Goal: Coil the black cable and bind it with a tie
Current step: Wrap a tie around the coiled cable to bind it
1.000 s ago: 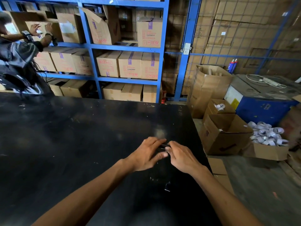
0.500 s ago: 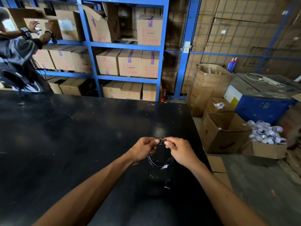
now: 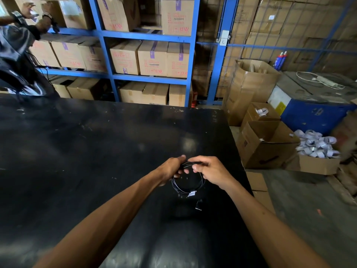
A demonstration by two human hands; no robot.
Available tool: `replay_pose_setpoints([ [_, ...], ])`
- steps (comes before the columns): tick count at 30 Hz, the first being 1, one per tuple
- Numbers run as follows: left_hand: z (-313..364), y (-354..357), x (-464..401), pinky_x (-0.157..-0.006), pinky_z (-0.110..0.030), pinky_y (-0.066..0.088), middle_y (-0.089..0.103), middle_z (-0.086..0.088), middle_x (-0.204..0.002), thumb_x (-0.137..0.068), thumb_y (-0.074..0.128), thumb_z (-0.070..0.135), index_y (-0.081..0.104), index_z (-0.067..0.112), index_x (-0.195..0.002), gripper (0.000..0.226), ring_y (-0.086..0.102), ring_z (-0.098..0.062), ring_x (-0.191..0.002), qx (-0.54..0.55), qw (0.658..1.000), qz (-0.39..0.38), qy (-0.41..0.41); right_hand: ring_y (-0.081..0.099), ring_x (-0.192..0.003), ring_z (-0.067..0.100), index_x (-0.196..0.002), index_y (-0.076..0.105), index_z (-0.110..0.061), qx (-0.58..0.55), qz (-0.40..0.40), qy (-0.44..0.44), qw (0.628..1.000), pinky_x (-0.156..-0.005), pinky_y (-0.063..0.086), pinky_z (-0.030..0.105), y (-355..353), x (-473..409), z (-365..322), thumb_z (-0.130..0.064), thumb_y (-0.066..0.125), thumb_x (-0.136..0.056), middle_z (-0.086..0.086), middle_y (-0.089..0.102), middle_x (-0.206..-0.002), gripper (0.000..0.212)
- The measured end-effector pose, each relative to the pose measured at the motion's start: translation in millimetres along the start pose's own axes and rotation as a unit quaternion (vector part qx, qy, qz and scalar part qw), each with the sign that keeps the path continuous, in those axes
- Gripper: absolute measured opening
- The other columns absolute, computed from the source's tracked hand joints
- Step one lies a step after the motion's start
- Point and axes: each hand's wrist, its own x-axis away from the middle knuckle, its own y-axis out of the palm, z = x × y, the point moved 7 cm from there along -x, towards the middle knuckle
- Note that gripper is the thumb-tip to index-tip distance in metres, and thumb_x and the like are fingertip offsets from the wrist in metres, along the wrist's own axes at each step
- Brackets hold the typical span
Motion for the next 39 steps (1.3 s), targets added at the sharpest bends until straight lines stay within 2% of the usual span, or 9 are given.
replay_pose_setpoints([
  [6, -20.4, 3.5, -17.5, -0.053, -0.028, 0.026, 0.041, 0.004, -0.053, -0.102, 0.047, 0.027, 0.068, 0.002, -0.082, 0.038, 0.033, -0.010, -0.050, 0.019, 1.000, -0.010, -0.012, 0.068, -0.096, 0.003, -0.116, 0.079, -0.027, 0.108, 0.005, -0.029, 0.994, -0.079, 0.044, 0.004, 7.7, -5.2, 7.1, -0.013, 0.063, -0.094, -0.017, 0.073, -0.087, 0.030],
  [11, -43.7, -17.0, -37.4, -0.043, -0.018, 0.037, 0.052, 0.007, -0.045, -0.102, 0.050, 0.024, 0.069, 0.002, -0.083, 0.034, 0.045, -0.005, -0.036, 0.023, 0.995, 0.085, -0.046, 0.068, -0.097, 0.014, -0.134, 0.065, -0.028, 0.123, 0.019, 0.034, 0.992, -0.096, 0.054, 0.034, 9.6, -21.0, 55.1, -0.026, 0.068, -0.093, -0.003, 0.067, -0.116, 0.042],
  [18, -95.3, -33.1, -64.4, -0.052, -0.031, 0.029, 0.047, 0.006, -0.042, -0.096, 0.047, 0.015, 0.065, 0.008, -0.065, 0.036, 0.038, -0.016, -0.049, 0.013, 0.987, 0.124, -0.100, 0.061, -0.120, 0.030, -0.135, 0.063, -0.029, 0.319, -0.107, 0.108, 0.935, -0.097, 0.049, 0.038, 49.7, -28.6, 139.7, -0.023, 0.068, -0.092, 0.008, 0.056, -0.131, 0.043],
  [21, -110.7, -31.1, -71.1, -0.057, -0.032, 0.029, 0.045, 0.003, -0.046, -0.091, 0.050, 0.019, 0.060, 0.014, -0.058, 0.035, 0.036, -0.018, -0.051, 0.014, 0.985, 0.133, -0.112, 0.063, -0.118, 0.032, -0.126, 0.070, -0.026, 0.322, -0.111, 0.116, 0.933, -0.097, 0.050, 0.039, 65.4, -30.2, 159.0, -0.025, 0.067, -0.094, 0.009, 0.062, -0.128, 0.033],
  [24, -120.6, -29.2, -76.9, -0.066, -0.036, 0.034, 0.049, -0.003, -0.058, -0.082, 0.050, 0.028, 0.058, 0.015, -0.058, 0.028, 0.042, -0.022, -0.060, 0.023, 0.985, 0.126, -0.116, 0.070, -0.101, 0.035, -0.101, 0.078, -0.015, 0.326, -0.085, 0.126, 0.933, -0.087, 0.058, 0.039, 69.6, -33.5, 169.7, -0.012, 0.062, -0.093, 0.012, 0.074, -0.111, 0.018],
  [28, -124.7, -28.4, -83.1, -0.066, -0.036, 0.033, 0.044, -0.001, -0.055, -0.079, 0.051, 0.031, 0.053, 0.016, -0.059, 0.026, 0.039, -0.020, -0.055, 0.028, 0.985, 0.120, -0.121, 0.074, -0.091, 0.026, -0.099, 0.081, -0.018, 0.244, -0.045, 0.154, 0.956, -0.083, 0.059, 0.032, 57.7, -42.4, 165.5, -0.008, 0.063, -0.090, 0.006, 0.078, -0.099, 0.023],
  [32, -117.1, -26.0, -83.4, -0.060, -0.032, 0.030, 0.041, 0.002, -0.057, -0.078, 0.048, 0.027, 0.050, 0.018, -0.064, 0.017, 0.037, -0.017, -0.054, 0.082, 0.980, 0.146, -0.110, 0.071, -0.054, 0.015, -0.088, 0.079, -0.008, 0.004, 0.059, 0.180, 0.982, -0.055, 0.060, 0.020, 29.7, -51.3, 132.2, -0.001, 0.072, -0.082, 0.013, 0.077, -0.071, 0.011],
  [36, -93.5, -14.5, -78.9, -0.050, -0.030, 0.022, 0.032, 0.004, -0.055, -0.088, 0.042, 0.008, 0.039, 0.023, -0.059, 0.032, 0.029, -0.013, -0.050, 0.164, 0.969, 0.162, -0.091, 0.070, -0.054, 0.016, -0.080, 0.078, -0.004, -0.098, 0.110, 0.207, 0.967, -0.054, 0.063, 0.027, 25.2, -48.6, 96.9, 0.001, 0.074, -0.075, 0.015, 0.077, -0.072, 0.008],
  [39, -76.5, -0.7, -73.5, -0.050, -0.030, 0.021, 0.034, 0.003, -0.054, -0.090, 0.038, 0.003, 0.038, 0.023, -0.060, 0.037, 0.029, -0.013, -0.049, 0.210, 0.961, 0.158, -0.081, 0.072, -0.050, 0.017, -0.067, 0.076, -0.016, -0.104, 0.153, 0.239, 0.953, -0.057, 0.063, 0.034, 32.3, -41.6, 84.8, -0.006, 0.074, -0.068, 0.008, 0.077, -0.064, 0.010],
])
